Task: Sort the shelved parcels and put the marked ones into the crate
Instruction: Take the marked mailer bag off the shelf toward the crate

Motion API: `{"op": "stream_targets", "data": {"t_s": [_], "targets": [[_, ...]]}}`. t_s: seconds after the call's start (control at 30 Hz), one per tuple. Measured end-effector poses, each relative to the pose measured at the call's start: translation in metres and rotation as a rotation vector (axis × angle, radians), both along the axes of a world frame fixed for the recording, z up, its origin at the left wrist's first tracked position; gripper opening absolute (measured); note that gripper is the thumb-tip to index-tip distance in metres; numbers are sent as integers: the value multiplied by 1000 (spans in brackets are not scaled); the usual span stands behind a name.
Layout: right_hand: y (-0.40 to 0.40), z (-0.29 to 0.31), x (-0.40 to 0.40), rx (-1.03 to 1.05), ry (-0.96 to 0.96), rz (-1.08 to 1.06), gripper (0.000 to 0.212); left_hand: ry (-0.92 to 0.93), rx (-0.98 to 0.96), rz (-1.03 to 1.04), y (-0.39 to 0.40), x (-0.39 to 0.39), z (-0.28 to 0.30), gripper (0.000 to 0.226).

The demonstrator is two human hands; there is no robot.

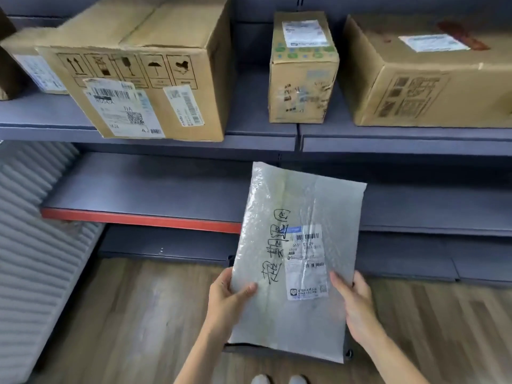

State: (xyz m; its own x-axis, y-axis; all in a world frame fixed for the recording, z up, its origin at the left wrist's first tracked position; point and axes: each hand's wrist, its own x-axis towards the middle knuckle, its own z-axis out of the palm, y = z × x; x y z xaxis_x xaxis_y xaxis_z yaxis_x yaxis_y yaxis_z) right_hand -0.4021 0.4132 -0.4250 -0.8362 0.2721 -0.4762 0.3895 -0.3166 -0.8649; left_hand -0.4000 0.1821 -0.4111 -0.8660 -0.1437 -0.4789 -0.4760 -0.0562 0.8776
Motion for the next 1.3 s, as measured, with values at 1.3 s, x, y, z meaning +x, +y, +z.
{"op": "stream_targets", "data": {"t_s": [1.3], "targets": [[-58, -410, -43, 451, -352, 457, 63, -330, -674, -112, -32, -22, -404, 46]]}}
